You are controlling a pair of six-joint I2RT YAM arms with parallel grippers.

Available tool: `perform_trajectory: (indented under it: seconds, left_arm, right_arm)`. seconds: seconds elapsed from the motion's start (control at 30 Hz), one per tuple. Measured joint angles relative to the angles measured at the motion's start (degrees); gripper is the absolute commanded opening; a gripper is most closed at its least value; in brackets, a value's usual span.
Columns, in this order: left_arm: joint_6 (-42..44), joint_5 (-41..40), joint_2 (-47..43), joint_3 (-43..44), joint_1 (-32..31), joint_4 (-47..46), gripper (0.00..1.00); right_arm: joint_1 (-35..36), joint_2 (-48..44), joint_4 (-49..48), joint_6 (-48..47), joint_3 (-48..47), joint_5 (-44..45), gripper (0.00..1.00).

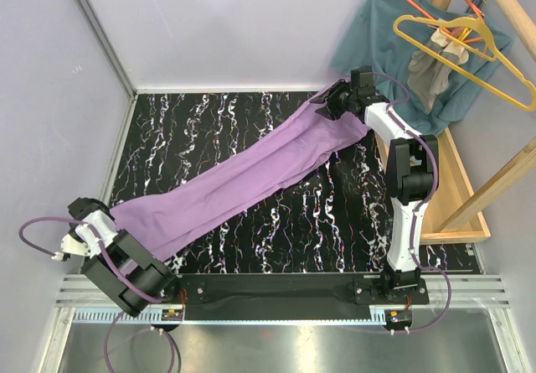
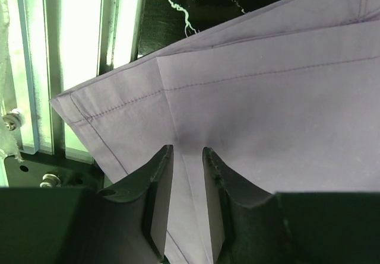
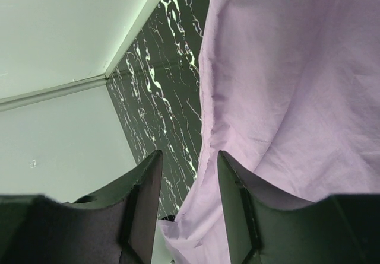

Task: Place the trousers on the hanger
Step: Fold the trousers at the center of the board.

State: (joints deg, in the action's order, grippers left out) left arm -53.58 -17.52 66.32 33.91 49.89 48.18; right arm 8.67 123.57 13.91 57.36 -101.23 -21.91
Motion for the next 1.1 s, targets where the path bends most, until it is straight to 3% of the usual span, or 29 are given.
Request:
perform_trajectory:
  seconds: [0.27, 0.53, 0.67, 1.1]
  left_arm:
    - [0.3, 0.4, 1.2, -0.9, 0.6, -2.1, 0.26]
    - [1.1, 0.3, 2.1, -0.9, 0.7, -3.1, 0.13]
    - [1.3, 0.3, 2.1, -0.9, 0.7, -3.0, 0.01]
    - [0.5, -0.5, 0.4, 1.0, -0.1, 1.0, 0.00]
  right_arm:
    - [-0.4, 0.1, -0.8, 0.3, 0.0, -0.2, 0.49]
    - [-0.4, 0.2, -0.8, 0.6, 0.0, -0.3, 0.49]
    - [-0.4, 0.2, -0.9, 0.8, 0.0, -0.3, 0.49]
    - [-0.4, 0.3, -1.2, 1.5, 0.0, -0.3, 0.48]
